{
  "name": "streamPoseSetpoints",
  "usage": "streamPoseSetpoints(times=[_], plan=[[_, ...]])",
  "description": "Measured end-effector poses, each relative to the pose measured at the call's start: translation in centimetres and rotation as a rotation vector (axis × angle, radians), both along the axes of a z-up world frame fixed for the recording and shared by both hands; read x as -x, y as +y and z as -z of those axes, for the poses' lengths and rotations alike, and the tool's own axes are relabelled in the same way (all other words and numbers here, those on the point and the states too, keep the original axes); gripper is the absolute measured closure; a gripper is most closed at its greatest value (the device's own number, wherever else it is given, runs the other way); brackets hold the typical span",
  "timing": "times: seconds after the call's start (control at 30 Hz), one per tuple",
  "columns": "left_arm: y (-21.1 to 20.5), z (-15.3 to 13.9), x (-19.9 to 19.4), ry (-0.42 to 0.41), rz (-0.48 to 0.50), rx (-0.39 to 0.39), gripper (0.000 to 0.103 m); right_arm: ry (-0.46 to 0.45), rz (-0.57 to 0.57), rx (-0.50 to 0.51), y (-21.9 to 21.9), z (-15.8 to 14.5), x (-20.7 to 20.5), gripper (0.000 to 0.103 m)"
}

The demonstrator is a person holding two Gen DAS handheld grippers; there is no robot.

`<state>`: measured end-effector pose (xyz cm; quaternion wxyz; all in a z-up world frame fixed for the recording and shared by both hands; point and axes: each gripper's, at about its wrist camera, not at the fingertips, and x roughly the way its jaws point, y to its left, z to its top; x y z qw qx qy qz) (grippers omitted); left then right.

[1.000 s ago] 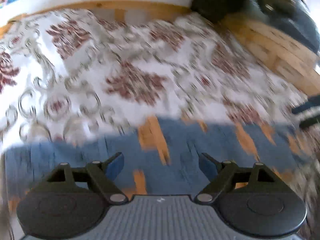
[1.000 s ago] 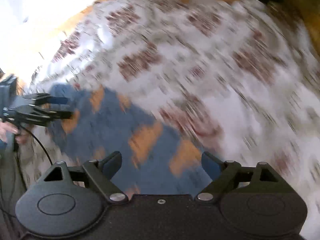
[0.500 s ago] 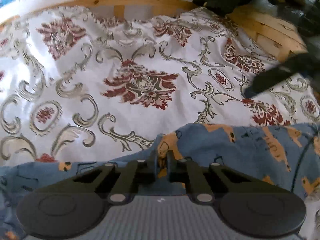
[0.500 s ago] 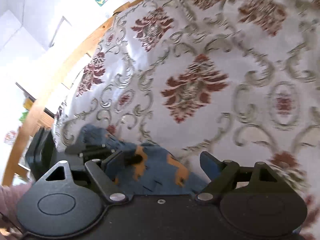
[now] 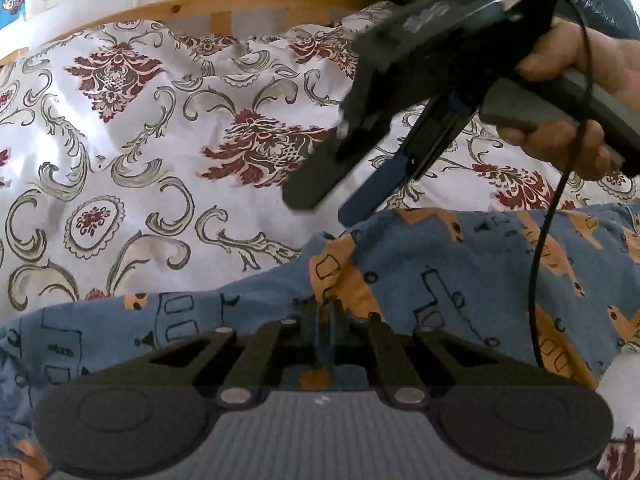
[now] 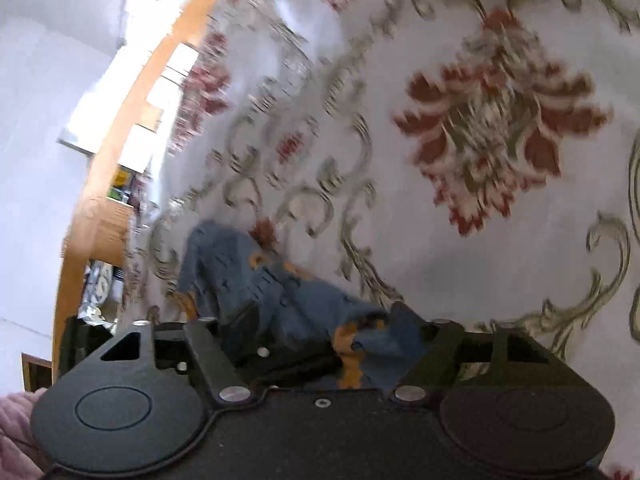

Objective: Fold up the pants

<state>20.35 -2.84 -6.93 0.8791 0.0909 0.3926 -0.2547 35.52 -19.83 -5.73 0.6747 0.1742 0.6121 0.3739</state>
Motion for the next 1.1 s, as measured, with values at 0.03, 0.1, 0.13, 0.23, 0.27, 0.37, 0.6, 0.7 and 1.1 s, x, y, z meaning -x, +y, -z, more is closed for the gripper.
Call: streamPoseSetpoints(times=[0.03, 0.1, 0.13, 0.23, 0.27, 0.37, 0.6, 0.7, 1.1], plan=[[0.1, 0.0, 0.0, 0.002, 0.002, 0.000, 0.098, 0.010, -0.007, 0.011, 0.1, 0.1, 0.0, 0.036], [0.3, -0.1, -0.1, 0.014, -0.001, 0.008, 0.098, 0.014, -0.017, 0.035, 0.4, 0.0, 0.2, 0.036], [0.5, -0.2, -0.2, 0.022, -0.006, 0.014, 0.098, 0.016, -0.019, 0.041, 0.8, 0.1, 0.2, 0.036], [1.6, -0.6, -0.2, 0.057, -0.039, 0.028, 0.097, 0.020, -0.017, 0.097, 2.1, 0.8, 0.2, 0.055], [2.1, -0.8, -0.1, 0.068, -0.058, 0.029, 0.097, 0.003, -0.013, 0.140, 2.6, 1.0, 0.3, 0.068], [4.1, -1.2, 0.0, 0.117, -0.139, 0.015, 0.095, -0.052, 0.016, 0.222, 3.1, 0.8, 0.8, 0.092], [8.5, -1.1, 0.9, 0.238, -0.301, 0.024, 0.095, -0.192, 0.063, 0.208, 3.0, -2.1, 1.7, 0.097], [9.7, -1.4, 1.0, 0.260, -0.328, 0.055, 0.095, -0.192, 0.059, 0.248, 3.2, -0.2, 1.0, 0.088], [16.2, -2.4, -0.9, 0.239, -0.546, 0.050, 0.089, -0.067, 0.210, 0.057, -3.0, -1.0, 6.4, 0.041]])
